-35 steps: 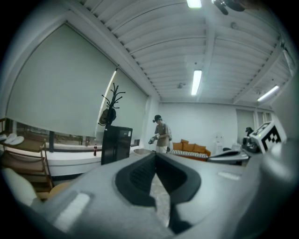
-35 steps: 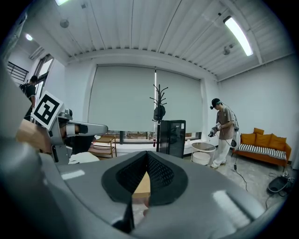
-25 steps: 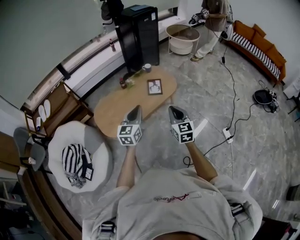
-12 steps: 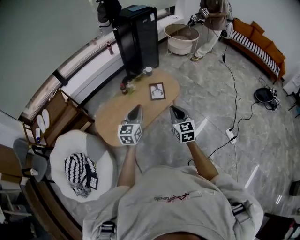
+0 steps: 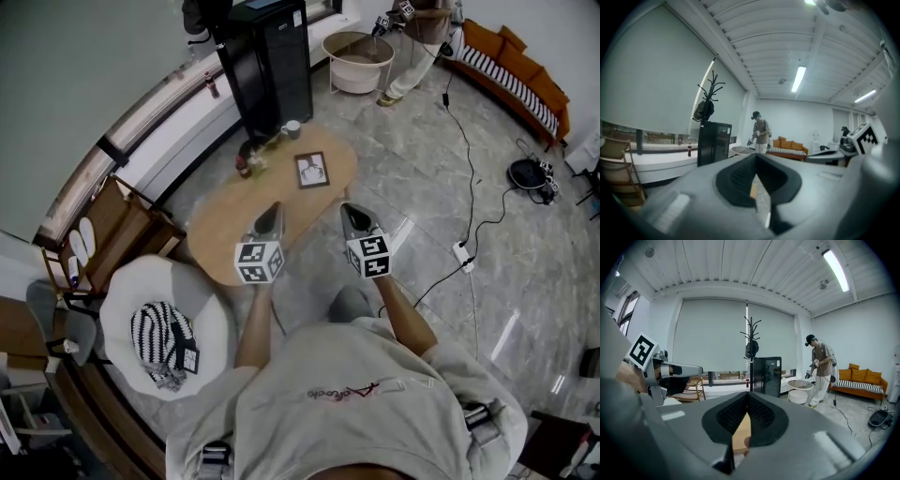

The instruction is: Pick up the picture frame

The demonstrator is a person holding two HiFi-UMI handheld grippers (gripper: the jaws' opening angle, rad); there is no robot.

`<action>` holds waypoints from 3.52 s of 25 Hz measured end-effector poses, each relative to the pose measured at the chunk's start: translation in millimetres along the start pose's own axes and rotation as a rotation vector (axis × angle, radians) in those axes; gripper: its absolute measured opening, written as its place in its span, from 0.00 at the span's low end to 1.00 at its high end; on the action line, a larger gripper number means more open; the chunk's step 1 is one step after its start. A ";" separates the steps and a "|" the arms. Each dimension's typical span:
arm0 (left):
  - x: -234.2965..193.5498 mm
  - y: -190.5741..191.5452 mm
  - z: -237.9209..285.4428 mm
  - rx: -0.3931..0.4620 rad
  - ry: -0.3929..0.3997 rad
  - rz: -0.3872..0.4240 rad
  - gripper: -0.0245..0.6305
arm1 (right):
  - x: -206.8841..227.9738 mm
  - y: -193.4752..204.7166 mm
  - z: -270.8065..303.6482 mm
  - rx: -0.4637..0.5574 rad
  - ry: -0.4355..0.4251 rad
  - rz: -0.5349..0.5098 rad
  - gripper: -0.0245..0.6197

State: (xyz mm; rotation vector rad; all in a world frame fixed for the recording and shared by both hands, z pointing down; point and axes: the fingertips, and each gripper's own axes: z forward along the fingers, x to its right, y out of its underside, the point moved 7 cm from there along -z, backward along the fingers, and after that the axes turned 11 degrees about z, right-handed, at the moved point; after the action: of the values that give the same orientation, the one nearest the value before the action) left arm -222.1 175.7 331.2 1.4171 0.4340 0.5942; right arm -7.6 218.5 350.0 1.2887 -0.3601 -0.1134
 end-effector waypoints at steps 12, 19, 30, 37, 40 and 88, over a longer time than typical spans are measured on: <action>3.9 5.3 18.3 0.001 0.013 0.005 0.04 | 16.5 4.4 5.9 0.008 0.014 0.016 0.05; -9.0 7.9 38.0 0.000 -0.003 0.016 0.04 | 28.4 5.7 28.3 0.008 0.005 0.024 0.05; -49.3 4.2 103.0 -0.007 -0.023 0.018 0.04 | 64.8 -14.3 95.2 0.005 -0.003 0.029 0.05; -81.2 1.6 159.7 -0.029 -0.038 -0.009 0.04 | 93.4 -35.6 148.2 -0.022 -0.011 0.027 0.05; -91.0 -3.2 187.7 -0.035 -0.036 -0.009 0.04 | 109.7 -48.5 171.0 -0.028 -0.013 0.024 0.05; -203.4 14.5 483.0 -0.207 -0.110 -0.069 0.04 | 300.7 -97.2 453.7 -0.197 -0.113 0.088 0.05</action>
State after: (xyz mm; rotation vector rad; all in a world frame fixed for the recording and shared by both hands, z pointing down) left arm -88.1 -328.0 388.0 1.2260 0.3227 0.4879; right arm 139.0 -309.7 422.1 1.0724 -0.4898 -0.1435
